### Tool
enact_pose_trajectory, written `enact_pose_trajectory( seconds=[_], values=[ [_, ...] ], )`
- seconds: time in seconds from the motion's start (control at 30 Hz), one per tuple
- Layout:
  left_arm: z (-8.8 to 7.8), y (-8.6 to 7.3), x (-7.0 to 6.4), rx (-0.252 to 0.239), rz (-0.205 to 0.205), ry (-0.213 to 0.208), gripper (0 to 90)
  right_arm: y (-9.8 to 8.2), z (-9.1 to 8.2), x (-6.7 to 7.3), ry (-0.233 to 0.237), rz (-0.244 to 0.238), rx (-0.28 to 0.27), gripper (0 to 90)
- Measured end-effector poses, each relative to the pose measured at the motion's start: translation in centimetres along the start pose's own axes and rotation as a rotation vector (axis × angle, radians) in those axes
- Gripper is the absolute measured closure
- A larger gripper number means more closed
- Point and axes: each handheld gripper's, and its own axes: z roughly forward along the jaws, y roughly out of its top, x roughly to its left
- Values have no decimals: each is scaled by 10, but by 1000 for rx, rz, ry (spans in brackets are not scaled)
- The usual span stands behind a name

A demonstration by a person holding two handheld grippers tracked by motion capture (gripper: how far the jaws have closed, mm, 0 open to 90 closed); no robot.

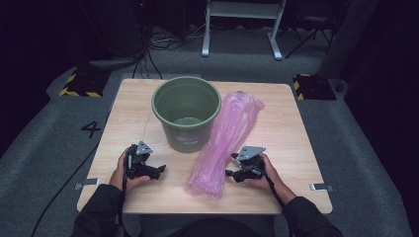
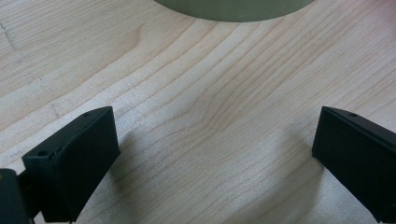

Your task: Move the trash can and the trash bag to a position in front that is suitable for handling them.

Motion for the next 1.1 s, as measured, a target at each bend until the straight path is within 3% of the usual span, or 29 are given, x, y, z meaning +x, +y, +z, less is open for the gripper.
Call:
enact_pose_trajectory(
  seconds=[0.23,0.43,0.47,0.5,0.53,0.6,0.8,0.9,1.1],
  values=[
    [0,0,0,2,3,-5,4,3,-16,2,20,-19,-62,260],
    [0,0,1,2,3,-6,4,1,-35,-10,-54,3,-102,266],
    [0,0,1,3,4,-7,4,0,-42,-19,-106,13,-110,268],
    [0,0,1,3,4,-7,4,0,-42,-19,-106,13,-110,268],
    [0,0,1,3,4,-7,4,-3,-46,-28,-162,27,-108,267],
    [0,0,1,2,4,-7,4,-5,-49,-38,-199,50,-110,261],
    [0,0,1,2,4,-7,4,-13,-51,-69,-232,150,-124,239],
    [0,0,1,2,4,-7,4,-16,-50,-75,-225,179,-120,227],
    [0,0,1,2,4,-6,4,-16,-50,-87,-268,222,-138,196]
  ],
)
